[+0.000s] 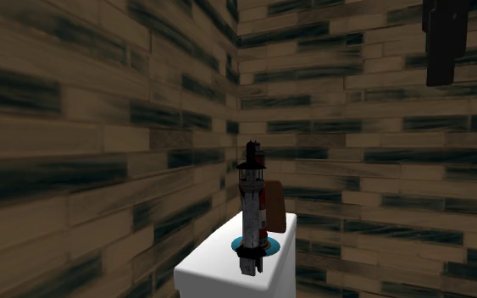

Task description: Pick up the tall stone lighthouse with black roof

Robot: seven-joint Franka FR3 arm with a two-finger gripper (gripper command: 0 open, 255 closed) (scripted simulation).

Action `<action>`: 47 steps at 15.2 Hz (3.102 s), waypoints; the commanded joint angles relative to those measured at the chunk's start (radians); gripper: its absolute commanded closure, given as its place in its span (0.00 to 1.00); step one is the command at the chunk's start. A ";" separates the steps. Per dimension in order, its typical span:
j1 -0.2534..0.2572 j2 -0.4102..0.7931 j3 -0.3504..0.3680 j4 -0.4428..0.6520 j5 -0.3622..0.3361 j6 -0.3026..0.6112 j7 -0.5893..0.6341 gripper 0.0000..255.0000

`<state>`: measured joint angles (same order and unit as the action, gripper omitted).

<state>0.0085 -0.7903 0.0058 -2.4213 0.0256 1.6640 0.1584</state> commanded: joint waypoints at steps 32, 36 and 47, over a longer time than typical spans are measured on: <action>-0.025 0.909 -0.347 0.489 0.265 0.513 -0.673 0.00; -0.026 0.927 -0.344 0.461 0.280 0.555 -0.690 0.00; -0.026 0.927 -0.344 0.461 0.280 0.555 -0.690 1.00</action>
<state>-0.0170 0.1344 -0.3379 -1.9596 0.3063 2.2192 -0.5313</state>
